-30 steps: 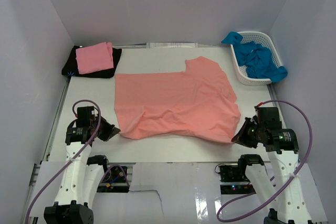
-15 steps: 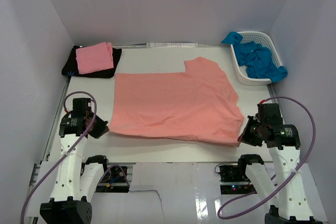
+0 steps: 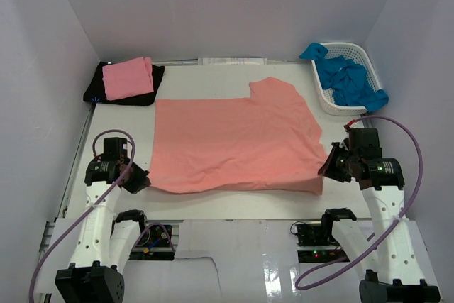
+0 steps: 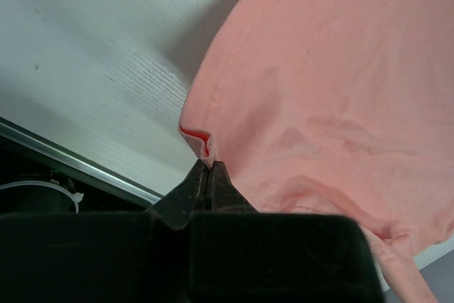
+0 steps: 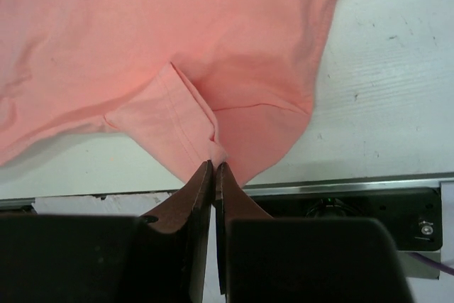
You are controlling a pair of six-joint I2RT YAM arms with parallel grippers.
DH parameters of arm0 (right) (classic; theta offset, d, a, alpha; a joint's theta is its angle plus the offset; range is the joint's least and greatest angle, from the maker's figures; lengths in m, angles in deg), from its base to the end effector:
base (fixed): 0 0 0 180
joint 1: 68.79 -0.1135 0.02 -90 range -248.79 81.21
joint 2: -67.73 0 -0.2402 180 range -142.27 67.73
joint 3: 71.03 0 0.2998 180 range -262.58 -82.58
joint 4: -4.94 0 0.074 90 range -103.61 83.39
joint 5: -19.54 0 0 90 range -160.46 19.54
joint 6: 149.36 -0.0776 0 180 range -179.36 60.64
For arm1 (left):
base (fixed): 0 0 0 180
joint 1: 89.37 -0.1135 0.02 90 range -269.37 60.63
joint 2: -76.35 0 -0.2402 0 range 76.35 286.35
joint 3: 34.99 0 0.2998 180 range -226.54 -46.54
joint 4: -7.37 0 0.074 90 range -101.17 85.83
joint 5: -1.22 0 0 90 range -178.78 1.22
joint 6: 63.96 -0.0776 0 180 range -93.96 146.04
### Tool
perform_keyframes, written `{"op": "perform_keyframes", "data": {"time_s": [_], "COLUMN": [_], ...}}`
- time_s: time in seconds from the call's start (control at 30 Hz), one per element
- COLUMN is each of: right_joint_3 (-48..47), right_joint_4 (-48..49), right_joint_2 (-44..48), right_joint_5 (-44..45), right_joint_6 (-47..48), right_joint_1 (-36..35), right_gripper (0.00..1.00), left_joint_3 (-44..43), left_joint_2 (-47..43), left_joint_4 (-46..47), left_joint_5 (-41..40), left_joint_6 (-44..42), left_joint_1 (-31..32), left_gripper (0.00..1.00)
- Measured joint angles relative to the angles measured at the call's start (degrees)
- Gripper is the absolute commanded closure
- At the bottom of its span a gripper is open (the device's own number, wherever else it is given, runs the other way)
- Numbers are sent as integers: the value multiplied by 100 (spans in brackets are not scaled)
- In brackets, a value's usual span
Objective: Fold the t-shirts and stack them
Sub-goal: Grap the side of the flattened tshirt closest away from the robot with both arms, then fold the flattened tshirt in 1/3 of the way
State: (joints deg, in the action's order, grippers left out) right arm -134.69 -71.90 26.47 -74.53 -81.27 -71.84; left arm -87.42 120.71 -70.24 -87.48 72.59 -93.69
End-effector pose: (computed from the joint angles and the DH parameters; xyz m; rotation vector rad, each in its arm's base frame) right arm 0.2041 0.0164 0.2630 0.3873 2.5084 0.2639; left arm 0.1977 0.0132 0.1815 -1.2012 2.5391 -0.2123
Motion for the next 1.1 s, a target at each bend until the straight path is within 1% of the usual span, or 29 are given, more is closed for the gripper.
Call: {"op": "perform_keyframes", "data": {"time_s": [0.23,0.4,0.8,1.1], "right_joint_3": [57,42,-870,-986], "right_joint_4": [476,719,962,1045], "right_joint_2": [-348,-695,-1419,-1808], "right_joint_5": [-415,-643,-883,-962], "right_joint_6": [358,595,925,1082], "right_joint_1": [0,0,-2,-2], "right_gripper": [92,92,92,92], "left_joint_3": [98,98,205,17], "left_joint_2": [-79,22,251,586], "left_joint_4": [129,234,498,538], "left_joint_5": [90,79,68,57], "left_joint_6": [2,4,125,197], "left_joint_1": [0,-2,-2,-2], "left_gripper": [100,100,100,100]}}
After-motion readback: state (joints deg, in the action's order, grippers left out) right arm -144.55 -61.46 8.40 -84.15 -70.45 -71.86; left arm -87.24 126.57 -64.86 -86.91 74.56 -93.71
